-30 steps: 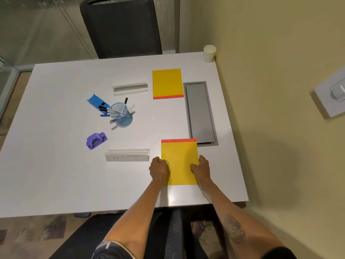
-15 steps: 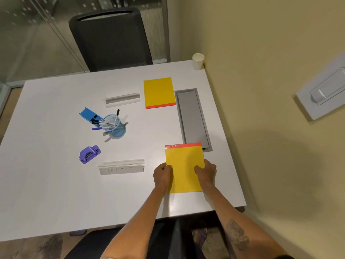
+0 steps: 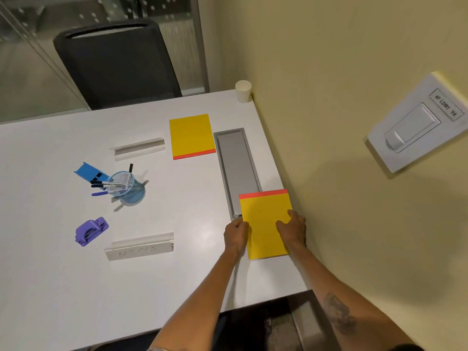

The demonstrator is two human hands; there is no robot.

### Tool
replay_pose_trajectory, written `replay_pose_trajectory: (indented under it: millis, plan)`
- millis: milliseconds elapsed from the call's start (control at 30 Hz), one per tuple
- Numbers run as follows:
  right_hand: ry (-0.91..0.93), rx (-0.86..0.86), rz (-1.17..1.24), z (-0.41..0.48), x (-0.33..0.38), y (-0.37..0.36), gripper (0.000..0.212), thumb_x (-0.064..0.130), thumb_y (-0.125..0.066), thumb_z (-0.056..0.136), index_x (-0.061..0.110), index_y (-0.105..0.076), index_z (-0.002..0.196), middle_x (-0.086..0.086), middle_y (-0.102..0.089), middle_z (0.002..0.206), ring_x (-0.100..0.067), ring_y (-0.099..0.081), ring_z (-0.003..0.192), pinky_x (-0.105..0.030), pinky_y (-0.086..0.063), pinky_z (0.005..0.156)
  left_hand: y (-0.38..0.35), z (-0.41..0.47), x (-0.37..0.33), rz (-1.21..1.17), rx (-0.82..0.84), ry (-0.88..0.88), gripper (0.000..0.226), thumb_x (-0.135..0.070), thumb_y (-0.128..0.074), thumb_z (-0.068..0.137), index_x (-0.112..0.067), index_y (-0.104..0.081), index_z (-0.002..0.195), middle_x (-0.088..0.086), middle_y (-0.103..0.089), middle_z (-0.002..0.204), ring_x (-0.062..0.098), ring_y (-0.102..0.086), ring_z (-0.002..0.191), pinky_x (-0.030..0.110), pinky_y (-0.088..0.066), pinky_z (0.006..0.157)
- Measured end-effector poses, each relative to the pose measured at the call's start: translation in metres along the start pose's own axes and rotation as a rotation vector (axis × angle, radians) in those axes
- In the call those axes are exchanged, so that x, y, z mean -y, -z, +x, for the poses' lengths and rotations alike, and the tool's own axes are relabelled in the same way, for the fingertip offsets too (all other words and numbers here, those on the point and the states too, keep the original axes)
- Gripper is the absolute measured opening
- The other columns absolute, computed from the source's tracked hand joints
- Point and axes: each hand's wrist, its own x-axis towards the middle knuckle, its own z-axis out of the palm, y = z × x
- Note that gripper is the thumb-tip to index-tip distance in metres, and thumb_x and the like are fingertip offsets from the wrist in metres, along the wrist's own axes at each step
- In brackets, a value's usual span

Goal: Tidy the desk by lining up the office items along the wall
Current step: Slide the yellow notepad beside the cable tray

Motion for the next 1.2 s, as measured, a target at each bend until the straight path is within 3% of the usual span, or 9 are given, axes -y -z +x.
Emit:
replay_pose_trajectory:
  millis: [133, 300, 433, 567, 667, 833, 933, 1033, 1200]
  plan:
    - [0.004, 0.051, -0.068, 0.011, -0.009, 0.005, 0.063, 0.016, -0.065, 0.083, 0.014, -0.043, 0.142, -0.015, -0.038, 0.141, -0.034, -0.046, 0.126, -0.04, -0.044, 0.099, -0.006, 0.025, 0.019, 0.028, 0.056, -0.016, 0.026, -0.022, -0.054, 0.071, -0.032, -0.077, 0.078, 0.005, -0.074, 0.095, 0.034, -0.068, 0.098, 0.056, -0.054, 0.09]
    - [-0.002, 0.074, -0.102, 0.017, -0.011, 0.01, 0.062, 0.013, -0.065, 0.085, 0.013, -0.042, 0.142, -0.014, -0.036, 0.142, -0.034, -0.052, 0.119, -0.037, -0.047, 0.091, -0.013, 0.011, 0.009, 0.021, 0.1, 0.002, 0.024, -0.019, -0.055, 0.087, -0.034, -0.074, 0.081, 0.0, -0.074, 0.093, 0.027, -0.069, 0.094, 0.049, -0.054, 0.094]
    - [-0.004, 0.089, -0.056, 0.021, -0.009, 0.012, 0.064, 0.013, -0.067, 0.084, 0.011, -0.041, 0.143, -0.014, -0.036, 0.145, -0.034, -0.05, 0.124, -0.039, -0.046, 0.096, -0.017, 0.007, 0.008, 0.004, 0.084, 0.027, 0.027, -0.018, -0.054, 0.094, -0.033, -0.069, 0.078, -0.006, -0.071, 0.085, 0.025, -0.065, 0.092, 0.048, -0.053, 0.096]
    - [-0.001, 0.094, -0.027, 0.026, -0.011, 0.013, 0.067, 0.01, -0.067, 0.084, 0.008, -0.039, 0.145, -0.014, -0.037, 0.147, -0.034, -0.047, 0.128, -0.039, -0.045, 0.098, -0.018, 0.006, 0.005, 0.014, 0.084, 0.016, 0.018, -0.019, -0.052, 0.097, -0.025, -0.068, 0.094, -0.008, -0.068, 0.087, 0.023, -0.064, 0.094, 0.045, -0.052, 0.097]
    - [0.039, 0.093, -0.109, 0.026, -0.015, 0.009, 0.067, 0.009, -0.064, 0.087, 0.005, -0.034, 0.147, -0.015, -0.034, 0.151, -0.033, -0.04, 0.136, -0.04, -0.039, 0.106, -0.018, 0.008, 0.005, 0.044, 0.067, 0.013, 0.025, -0.019, -0.053, 0.095, -0.018, -0.069, 0.114, -0.004, -0.069, 0.094, 0.024, -0.065, 0.097, 0.047, -0.052, 0.098]
    - [0.202, 0.022, -0.412, 0.015, -0.03, -0.006, 0.063, 0.017, -0.057, 0.093, 0.009, -0.029, 0.149, -0.012, -0.012, 0.162, -0.03, -0.012, 0.15, -0.041, -0.02, 0.12, -0.023, 0.003, 0.008, 0.171, 0.058, -0.041, 0.023, -0.019, -0.052, 0.094, -0.024, -0.07, 0.107, 0.0, -0.071, 0.095, 0.03, -0.068, 0.097, 0.048, -0.056, 0.09]
    - [0.334, 0.031, -0.502, 0.004, -0.038, -0.015, 0.062, 0.022, -0.055, 0.095, 0.013, -0.028, 0.151, -0.009, -0.008, 0.163, -0.027, -0.006, 0.151, -0.041, -0.014, 0.121, -0.026, -0.001, 0.009, 0.216, 0.047, -0.08, 0.028, -0.019, -0.05, 0.096, -0.019, -0.067, 0.118, 0.002, -0.071, 0.101, 0.025, -0.067, 0.09, 0.034, -0.058, 0.081]
    - [0.368, 0.136, -0.543, -0.005, -0.045, -0.021, 0.066, 0.028, -0.053, 0.098, 0.02, -0.02, 0.154, -0.005, -0.001, 0.164, -0.026, 0.001, 0.152, -0.043, -0.01, 0.121, -0.028, -0.003, 0.011, 0.26, 0.037, -0.131, 0.031, -0.018, -0.049, 0.097, -0.017, -0.066, 0.123, 0.004, -0.072, 0.109, 0.014, -0.063, 0.081, 0.015, -0.047, 0.064]
    - [0.37, 0.184, -0.598, -0.009, -0.057, -0.022, 0.071, 0.029, -0.052, 0.098, 0.024, -0.01, 0.155, -0.005, 0.006, 0.164, -0.026, 0.005, 0.151, -0.046, -0.009, 0.121, -0.032, -0.005, 0.016, 0.268, 0.046, -0.137, 0.031, -0.017, -0.048, 0.098, -0.016, -0.063, 0.125, -0.003, -0.068, 0.109, 0.004, -0.06, 0.079, 0.005, -0.038, 0.057]
